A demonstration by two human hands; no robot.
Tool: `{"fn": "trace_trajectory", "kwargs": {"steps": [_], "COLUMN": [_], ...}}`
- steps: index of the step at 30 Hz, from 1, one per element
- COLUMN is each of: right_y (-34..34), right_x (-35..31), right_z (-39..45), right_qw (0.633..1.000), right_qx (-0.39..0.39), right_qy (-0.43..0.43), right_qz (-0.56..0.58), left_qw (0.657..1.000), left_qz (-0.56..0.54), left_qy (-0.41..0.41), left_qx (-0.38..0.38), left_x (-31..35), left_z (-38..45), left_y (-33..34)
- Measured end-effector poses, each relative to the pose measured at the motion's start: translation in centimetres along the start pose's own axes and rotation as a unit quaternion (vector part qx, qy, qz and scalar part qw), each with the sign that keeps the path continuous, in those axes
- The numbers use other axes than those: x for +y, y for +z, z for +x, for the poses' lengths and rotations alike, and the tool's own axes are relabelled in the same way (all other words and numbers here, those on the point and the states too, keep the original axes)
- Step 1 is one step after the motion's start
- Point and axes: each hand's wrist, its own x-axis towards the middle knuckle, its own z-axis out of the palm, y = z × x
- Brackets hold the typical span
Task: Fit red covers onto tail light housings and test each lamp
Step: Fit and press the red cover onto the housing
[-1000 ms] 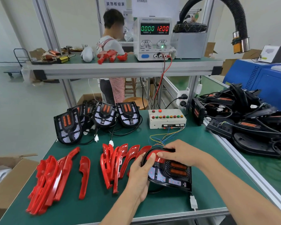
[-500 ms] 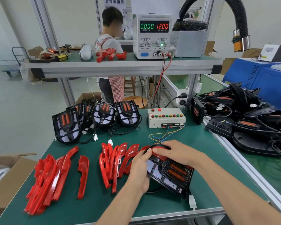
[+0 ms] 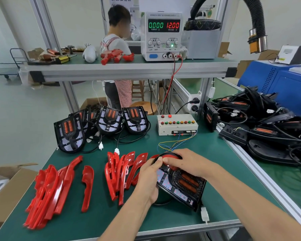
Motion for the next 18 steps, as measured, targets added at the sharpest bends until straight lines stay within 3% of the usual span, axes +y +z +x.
{"fn": "trace_trajectory", "kwargs": {"steps": [7, 12, 18], "right_y": [-0.1, -0.2, -3.1], "right_x": [-0.6, -0.6, 1.2], "right_z": [0.3, -0.3, -2.3], "right_qw": [0.999, 0.998, 0.996], "right_qx": [-0.006, -0.043, -0.084], "right_qy": [0.013, 0.017, 0.015], "right_qz": [0.029, 0.030, 0.007], "left_qw": [0.999, 0.998, 0.998], "left_qz": [0.031, 0.056, 0.063], "left_qy": [0.007, 0.002, 0.003], "left_qx": [0.020, -0.021, -0.016], "left_x": [-0.3, -0.3, -0.2], "left_z": [0.2, 0.1, 0.1], "left_y": [-0.1, -0.9, -1.5]}}
